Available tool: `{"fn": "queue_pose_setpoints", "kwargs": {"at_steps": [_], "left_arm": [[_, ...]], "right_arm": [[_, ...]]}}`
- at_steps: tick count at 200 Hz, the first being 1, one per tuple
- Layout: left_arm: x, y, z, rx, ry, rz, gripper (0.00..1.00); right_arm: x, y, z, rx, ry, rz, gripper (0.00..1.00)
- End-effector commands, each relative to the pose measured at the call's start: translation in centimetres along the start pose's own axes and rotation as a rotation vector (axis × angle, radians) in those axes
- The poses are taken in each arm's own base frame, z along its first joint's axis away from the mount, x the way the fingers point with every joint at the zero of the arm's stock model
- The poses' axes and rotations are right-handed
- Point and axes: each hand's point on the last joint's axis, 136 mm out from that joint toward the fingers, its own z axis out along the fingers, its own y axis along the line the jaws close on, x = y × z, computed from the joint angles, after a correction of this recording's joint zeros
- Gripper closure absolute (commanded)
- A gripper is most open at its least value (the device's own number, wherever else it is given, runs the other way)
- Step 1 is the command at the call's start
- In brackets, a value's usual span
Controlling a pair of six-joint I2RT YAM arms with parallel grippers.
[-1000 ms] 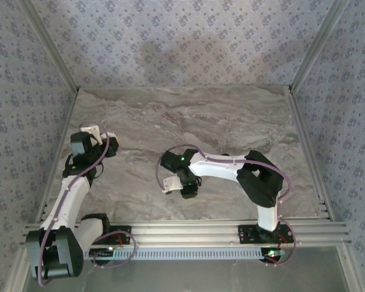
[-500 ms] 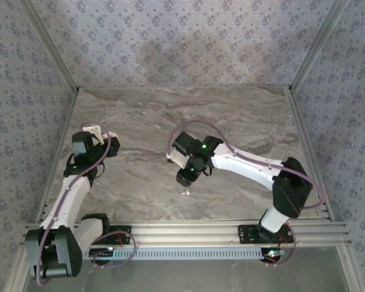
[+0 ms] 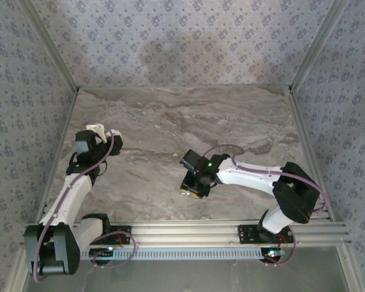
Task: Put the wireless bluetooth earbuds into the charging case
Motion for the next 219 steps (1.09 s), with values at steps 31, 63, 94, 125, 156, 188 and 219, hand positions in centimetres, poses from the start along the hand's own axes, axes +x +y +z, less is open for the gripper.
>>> {"fn": "queue_pose_setpoints", "kwargs": {"at_steps": [31, 63, 94, 125, 156, 188, 219], "left_arm": [[-1.6, -0.9, 0.0, 0.015, -0.051, 0.017, 0.89], [-1.4, -0.9, 0.0, 0.014, -0.045, 0.018, 0.89], [-1.4, -0.9, 0.0, 0.013, -0.043, 0.02, 0.89], [-1.3, -0.8, 0.0, 0.009, -0.037, 0.022, 0.89], [-1.2, -0.8, -0.1, 0.006, -0.036, 0.023, 0.89], [-1.3, -0.7, -0.1, -0.001, -0.035, 0.028, 0.89], [-1.2, -0.7, -0.1, -0.002, -0.032, 0.037, 0.89]], "right_arm": [[-0.7, 0.2, 1.4, 0.014, -0.004, 0.115, 0.61], [-0.9, -0.3, 1.8, 0.042, 0.001, 0.108, 0.62], [-1.1, -0.5, 2.5, 0.057, 0.013, 0.096, 0.62], [-2.3, 0.5, 2.6, 0.042, 0.002, 0.052, 0.64], [-3.7, 2.3, 2.4, 0.0, -0.018, -0.004, 0.65], [-3.3, 2.0, 1.9, 0.05, 0.016, -0.044, 0.64], [-2.3, 0.8, -0.2, 0.175, 0.028, -0.228, 0.6]]}}
